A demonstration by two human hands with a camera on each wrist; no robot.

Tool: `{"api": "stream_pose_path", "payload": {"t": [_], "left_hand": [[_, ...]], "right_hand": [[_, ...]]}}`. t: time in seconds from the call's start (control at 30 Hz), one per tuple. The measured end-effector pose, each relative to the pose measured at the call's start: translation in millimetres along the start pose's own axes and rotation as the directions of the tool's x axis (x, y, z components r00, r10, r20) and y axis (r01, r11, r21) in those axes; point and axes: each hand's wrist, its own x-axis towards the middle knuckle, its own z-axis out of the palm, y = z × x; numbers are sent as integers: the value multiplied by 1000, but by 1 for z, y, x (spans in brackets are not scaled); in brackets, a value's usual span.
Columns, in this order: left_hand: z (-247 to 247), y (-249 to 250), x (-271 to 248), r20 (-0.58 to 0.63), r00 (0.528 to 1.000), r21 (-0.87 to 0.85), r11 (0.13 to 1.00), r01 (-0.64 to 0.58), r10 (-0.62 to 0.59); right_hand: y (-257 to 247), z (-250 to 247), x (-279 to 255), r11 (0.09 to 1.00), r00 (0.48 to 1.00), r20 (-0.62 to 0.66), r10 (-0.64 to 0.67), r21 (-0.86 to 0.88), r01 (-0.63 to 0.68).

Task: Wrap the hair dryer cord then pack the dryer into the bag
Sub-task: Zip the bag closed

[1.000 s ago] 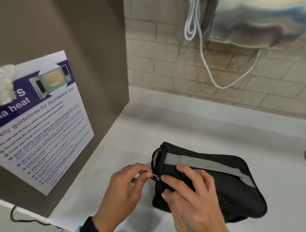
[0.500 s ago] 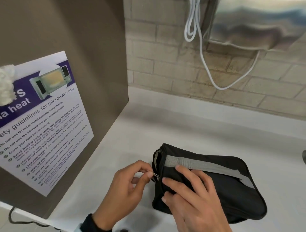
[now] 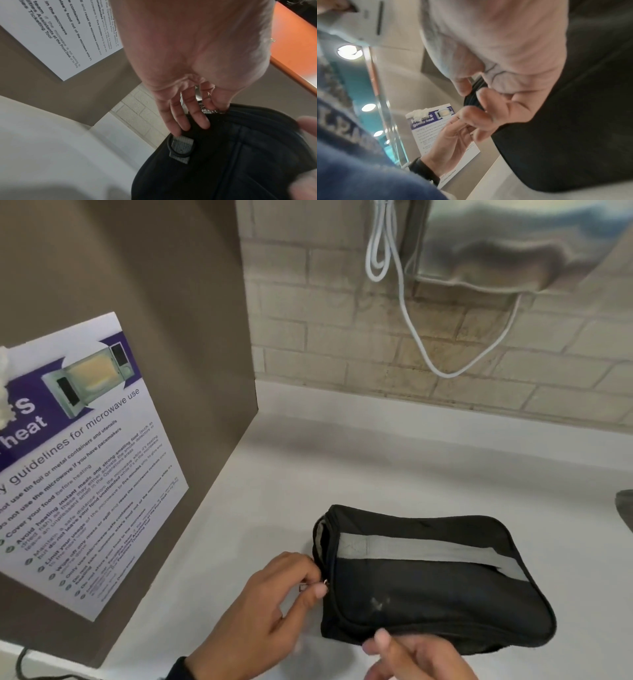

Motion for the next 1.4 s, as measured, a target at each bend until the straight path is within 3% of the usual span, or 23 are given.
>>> {"api": "stream_pose_path", "payload": {"t": [0.07, 0.23, 0.4, 0.47, 0.53, 0.57, 0.6, 0.63, 0.67, 0.7, 0.73, 0.77, 0.9, 0.93, 1.17, 1.4], "left_hand": [[3, 3, 0, 24, 1000, 6, 1000, -19, 18], [12, 6, 3, 95, 995, 44, 998, -47, 43], [11, 12, 7, 70, 996, 74, 995, -67, 62], [12, 13, 6, 57, 996, 103, 992, -72, 67], [12, 14, 6, 40, 996, 130, 988, -86, 81], [11, 14, 7, 39, 996, 136, 987, -84, 80], [11, 14, 7, 39, 996, 134, 988, -80, 76], [11, 14, 8, 41, 997, 127, 989, -75, 70], [11, 13, 8, 43, 997, 120, 990, -70, 66], [11, 12, 9, 40, 997, 114, 991, -66, 62], [12, 11, 9, 30, 998, 102, 993, -64, 61], [12, 10, 9, 19, 998, 85, 994, -62, 61], [14, 12, 11, -8, 998, 46, 997, -64, 65], [14, 12, 11, -20, 998, 34, 998, -60, 61], [15, 10, 16, -107, 992, 23, 998, -57, 59], [14, 3, 25, -265, 964, -23, 999, -30, 22]], "right_hand": [[-8, -9, 0, 989, 999, 45, 18, 149, -24], [-20, -14, 19, 954, 993, 29, 118, 274, -121], [-30, -11, 26, 936, 981, 54, 186, 292, -194], [-33, -9, 26, 967, 985, 87, 150, 194, -165], [-32, -6, 24, 994, 988, 150, 46, -104, -31], [-32, -5, 23, 961, 978, 207, -18, -266, 74], [-33, -5, 22, 860, 948, 296, -120, -446, 248], [-36, -11, 22, 677, 901, 310, -304, -594, 433], [-46, -15, 18, 518, 808, 253, -532, -657, 547], [-55, -16, 15, 380, 669, 201, -715, -692, 614], [-59, -17, 19, 272, 558, 185, -809, -725, 633], [-67, -18, 22, 200, 539, 203, -817, -778, 596], [-89, -18, 51, 0, 783, 314, -538, -928, 372], [-90, -15, 56, -24, 817, 328, -474, -933, 360], [-81, -6, 62, -35, 832, 375, -410, -917, 396], [-77, -5, 60, -171, 852, 362, -379, -932, 320]]}}
